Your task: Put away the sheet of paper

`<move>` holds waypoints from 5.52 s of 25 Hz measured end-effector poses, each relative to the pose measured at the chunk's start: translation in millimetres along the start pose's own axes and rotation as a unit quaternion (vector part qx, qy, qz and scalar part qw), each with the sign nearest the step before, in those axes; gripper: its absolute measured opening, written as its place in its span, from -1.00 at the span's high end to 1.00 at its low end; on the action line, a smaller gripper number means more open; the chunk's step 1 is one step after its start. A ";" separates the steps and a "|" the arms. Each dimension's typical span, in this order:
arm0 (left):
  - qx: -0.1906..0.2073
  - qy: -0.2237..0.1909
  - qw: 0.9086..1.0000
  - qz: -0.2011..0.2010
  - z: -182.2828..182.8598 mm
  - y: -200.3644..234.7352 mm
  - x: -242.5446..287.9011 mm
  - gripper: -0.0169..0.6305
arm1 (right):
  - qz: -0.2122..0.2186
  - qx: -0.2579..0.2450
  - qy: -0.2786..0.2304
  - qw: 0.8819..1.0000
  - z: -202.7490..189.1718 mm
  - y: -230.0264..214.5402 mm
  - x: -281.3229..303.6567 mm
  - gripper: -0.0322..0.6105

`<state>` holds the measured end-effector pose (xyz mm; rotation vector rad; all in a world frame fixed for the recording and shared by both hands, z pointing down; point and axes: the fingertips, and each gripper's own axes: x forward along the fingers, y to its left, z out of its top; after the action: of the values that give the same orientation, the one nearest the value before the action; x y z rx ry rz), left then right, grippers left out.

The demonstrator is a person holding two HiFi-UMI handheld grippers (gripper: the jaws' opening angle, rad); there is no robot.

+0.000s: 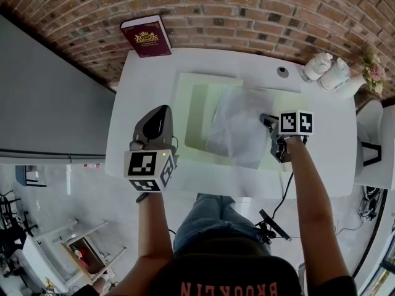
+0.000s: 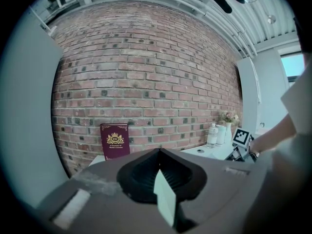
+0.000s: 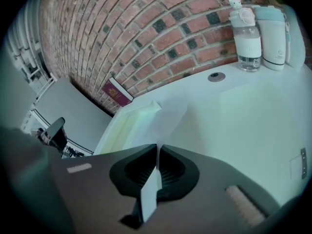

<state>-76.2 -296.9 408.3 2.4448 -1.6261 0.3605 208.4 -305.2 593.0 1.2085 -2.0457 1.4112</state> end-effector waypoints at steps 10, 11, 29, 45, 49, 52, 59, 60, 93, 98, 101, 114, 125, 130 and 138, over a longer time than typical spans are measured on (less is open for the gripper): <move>-0.005 0.012 1.000 0.014 -9.8 22.1 1.7 0.98 | 0.019 0.005 0.022 1.000 9.4 17.2 32.9 0.89; -0.006 0.013 1.000 0.016 -10.4 25.0 1.4 0.98 | 0.021 0.005 0.023 0.999 9.5 20.2 36.2 0.89; -0.011 0.029 0.999 0.034 -24.2 63.1 -8.7 0.98 | 0.045 0.013 0.036 0.998 11.7 67.8 91.6 0.89; -0.024 0.036 0.997 0.057 -35.8 90.3 -20.9 0.98 | 0.028 0.011 0.046 0.998 13.7 85.1 121.6 0.87; -0.023 0.035 0.997 0.059 -35.6 89.4 -22.0 0.98 | 0.017 0.004 0.058 0.998 9.1 80.0 123.2 0.59; -0.023 0.036 0.997 0.059 -36.2 88.7 -22.9 0.98 | 0.018 -0.001 0.061 0.998 6.6 81.0 123.6 0.27; -0.021 0.034 0.998 0.058 -34.7 84.5 -22.8 0.98 | -0.004 -0.028 0.025 0.999 17.2 80.6 114.1 -0.56; -0.020 0.033 0.998 0.056 -33.3 83.1 -22.1 0.98 | -0.004 -0.030 0.020 0.999 18.8 81.4 111.8 -0.60; 0.024 -0.057 0.998 0.018 48.9 15.3 -33.8 0.98 | 0.035 -0.206 -0.185 0.960 52.5 157.8 -43.9 0.89; 0.029 -0.076 0.997 0.004 66.2 0.0 -32.7 0.98 | 0.028 -0.225 -0.256 0.940 66.4 171.6 -96.2 0.89; 0.031 -0.089 0.996 0.001 76.0 -5.7 -33.1 0.98 | 0.010 -0.243 -0.296 0.924 71.2 175.8 -124.5 0.89; 0.053 -0.137 0.989 -0.024 115.9 -33.6 -33.8 0.98 | -0.080 -0.284 -0.463 0.836 86.3 196.6 -252.7 0.90; 0.071 -0.185 0.980 -0.034 158.6 -45.0 -43.6 0.98 | -0.147 -0.332 -0.483 0.797 90.9 208.5 -298.4 0.90; 0.078 -0.195 0.977 -0.042 171.6 -51.5 -47.0 0.98 | -0.148 -0.332 -0.495 0.789 95.8 217.8 -316.4 0.90; 0.087 -0.205 0.973 -0.053 189.5 -59.6 -51.7 0.98 | -0.152 -0.336 -0.501 0.783 100.0 230.1 -331.3 0.90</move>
<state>-21.5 -282.4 211.0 2.8748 -1.6571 -0.0269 222.8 -220.4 186.4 1.9895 -2.4040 -0.2974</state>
